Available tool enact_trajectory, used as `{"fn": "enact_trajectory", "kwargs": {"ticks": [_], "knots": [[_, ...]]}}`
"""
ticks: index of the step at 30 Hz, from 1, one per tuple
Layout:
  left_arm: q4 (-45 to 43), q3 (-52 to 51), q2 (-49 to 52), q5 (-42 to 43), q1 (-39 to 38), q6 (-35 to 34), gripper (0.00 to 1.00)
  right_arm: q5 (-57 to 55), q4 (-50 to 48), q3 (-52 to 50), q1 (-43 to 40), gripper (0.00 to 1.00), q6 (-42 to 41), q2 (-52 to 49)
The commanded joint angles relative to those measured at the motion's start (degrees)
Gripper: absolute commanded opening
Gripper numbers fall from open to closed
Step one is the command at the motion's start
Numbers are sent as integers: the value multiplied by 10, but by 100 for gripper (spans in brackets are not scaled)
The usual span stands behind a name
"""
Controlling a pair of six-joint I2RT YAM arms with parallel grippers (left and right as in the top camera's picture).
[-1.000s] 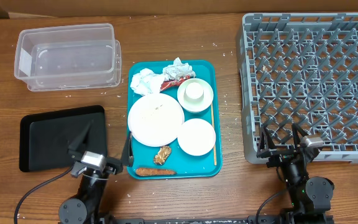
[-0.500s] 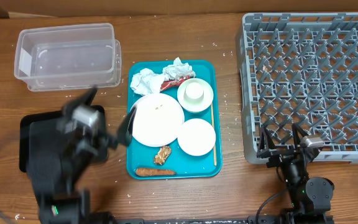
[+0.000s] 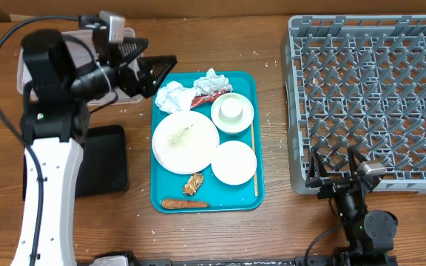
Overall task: Sort waste into correct bins and load items into the dishwasher
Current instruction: 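Move the left gripper over the teal tray to the white tissues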
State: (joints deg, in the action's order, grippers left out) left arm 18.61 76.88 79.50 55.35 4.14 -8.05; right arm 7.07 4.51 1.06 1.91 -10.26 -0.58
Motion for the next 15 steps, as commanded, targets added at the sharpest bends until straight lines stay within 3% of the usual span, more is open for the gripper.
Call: {"fn": "enact_trajectory", "kwargs": {"ticks": [1, 7, 15], "knots": [[96, 78, 37, -126, -48, 8, 100, -4, -3, -6, -2, 100, 0, 4], [405, 271, 144, -440, -120, 96, 100, -4, -3, -6, -2, 100, 0, 4], [412, 286, 215, -434, -140, 89, 100, -4, -3, -6, -2, 100, 0, 4]]}}
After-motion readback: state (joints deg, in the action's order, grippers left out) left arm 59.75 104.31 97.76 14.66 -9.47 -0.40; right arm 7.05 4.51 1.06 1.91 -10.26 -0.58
